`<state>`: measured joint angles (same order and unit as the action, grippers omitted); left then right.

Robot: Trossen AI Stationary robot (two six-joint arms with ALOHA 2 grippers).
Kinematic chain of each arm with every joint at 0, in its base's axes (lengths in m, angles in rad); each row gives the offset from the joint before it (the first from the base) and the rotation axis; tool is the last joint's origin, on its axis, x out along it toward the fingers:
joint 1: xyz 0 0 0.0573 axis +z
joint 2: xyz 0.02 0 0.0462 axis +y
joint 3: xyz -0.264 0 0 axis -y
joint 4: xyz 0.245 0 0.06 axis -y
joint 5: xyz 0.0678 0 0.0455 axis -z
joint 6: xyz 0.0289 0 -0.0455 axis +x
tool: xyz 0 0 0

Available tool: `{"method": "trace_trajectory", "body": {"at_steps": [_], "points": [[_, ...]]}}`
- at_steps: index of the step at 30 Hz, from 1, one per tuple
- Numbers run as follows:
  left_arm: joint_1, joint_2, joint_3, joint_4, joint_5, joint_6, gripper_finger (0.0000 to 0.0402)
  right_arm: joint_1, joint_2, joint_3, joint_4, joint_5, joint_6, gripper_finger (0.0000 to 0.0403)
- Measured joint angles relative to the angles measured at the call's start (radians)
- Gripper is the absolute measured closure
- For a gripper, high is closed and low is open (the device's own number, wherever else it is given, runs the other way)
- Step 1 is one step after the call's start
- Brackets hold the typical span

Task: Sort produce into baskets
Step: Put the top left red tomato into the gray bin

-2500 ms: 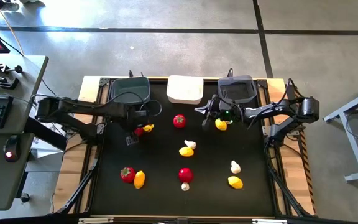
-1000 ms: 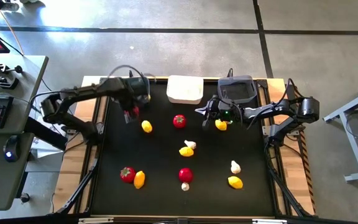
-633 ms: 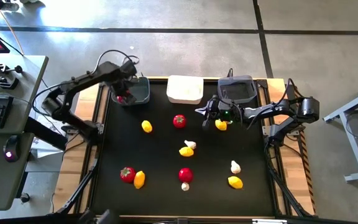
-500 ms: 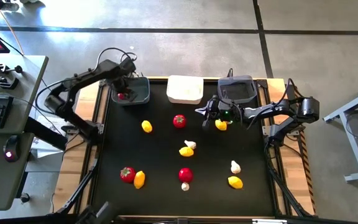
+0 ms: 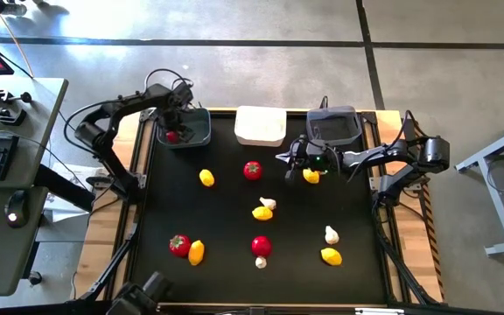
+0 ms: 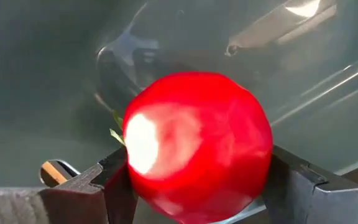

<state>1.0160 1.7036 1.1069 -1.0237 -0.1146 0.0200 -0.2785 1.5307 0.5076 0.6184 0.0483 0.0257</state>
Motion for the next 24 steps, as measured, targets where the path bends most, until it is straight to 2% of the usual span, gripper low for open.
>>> {"method": "trace_trajectory", "body": {"at_steps": [11, 17, 24], "points": [[-0.035, -0.002, 0.0, -0.01, -0.011, 0.026, 0.0112, 0.0, 0.0, 0.0, -0.011, 0.0, 0.0, 0.0403], [-0.035, -0.002, 0.001, -0.038, -0.021, 0.036, 0.0111, 0.0, 0.0, 0.0, -0.011, 0.0, -0.004, 0.0403], [-0.034, -0.002, 0.013, -0.053, -0.108, 0.063, 0.013, 0.0, 0.0, 0.0, -0.011, 0.0, -0.007, 0.0403]]}}
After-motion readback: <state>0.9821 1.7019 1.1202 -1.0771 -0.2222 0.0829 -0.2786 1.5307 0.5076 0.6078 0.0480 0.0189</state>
